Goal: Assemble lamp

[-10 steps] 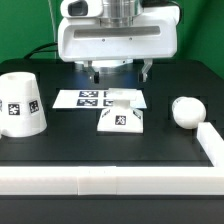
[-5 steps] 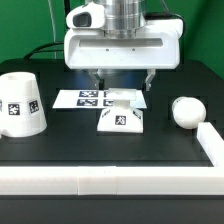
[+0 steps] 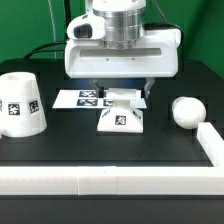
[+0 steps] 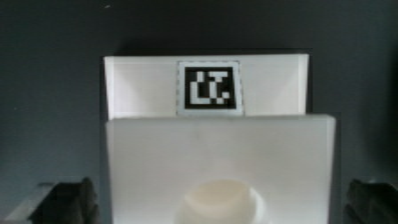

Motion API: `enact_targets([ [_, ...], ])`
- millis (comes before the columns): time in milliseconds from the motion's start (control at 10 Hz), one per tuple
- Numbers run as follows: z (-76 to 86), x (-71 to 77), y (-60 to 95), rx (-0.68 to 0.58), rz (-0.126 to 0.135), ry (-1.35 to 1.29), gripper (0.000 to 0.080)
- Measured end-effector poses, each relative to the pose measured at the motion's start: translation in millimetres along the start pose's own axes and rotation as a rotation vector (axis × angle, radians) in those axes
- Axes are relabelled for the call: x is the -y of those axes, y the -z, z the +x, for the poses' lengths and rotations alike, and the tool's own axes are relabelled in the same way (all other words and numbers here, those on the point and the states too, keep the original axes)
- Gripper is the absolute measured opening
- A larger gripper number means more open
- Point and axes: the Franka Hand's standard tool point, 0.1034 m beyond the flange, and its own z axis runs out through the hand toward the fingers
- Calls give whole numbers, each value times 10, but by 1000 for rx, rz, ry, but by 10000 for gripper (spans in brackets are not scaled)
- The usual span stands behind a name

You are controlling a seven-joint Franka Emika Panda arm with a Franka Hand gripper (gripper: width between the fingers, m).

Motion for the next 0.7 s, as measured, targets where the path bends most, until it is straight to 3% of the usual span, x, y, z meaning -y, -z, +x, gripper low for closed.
enact_targets([
  [200,-1,2,-2,0,0,7,700],
  [300,-2,5,-2,0,0,8,577],
  [400,1,6,-1,0,0,8,532],
  [700,1,8,-1,0,0,9,532],
])
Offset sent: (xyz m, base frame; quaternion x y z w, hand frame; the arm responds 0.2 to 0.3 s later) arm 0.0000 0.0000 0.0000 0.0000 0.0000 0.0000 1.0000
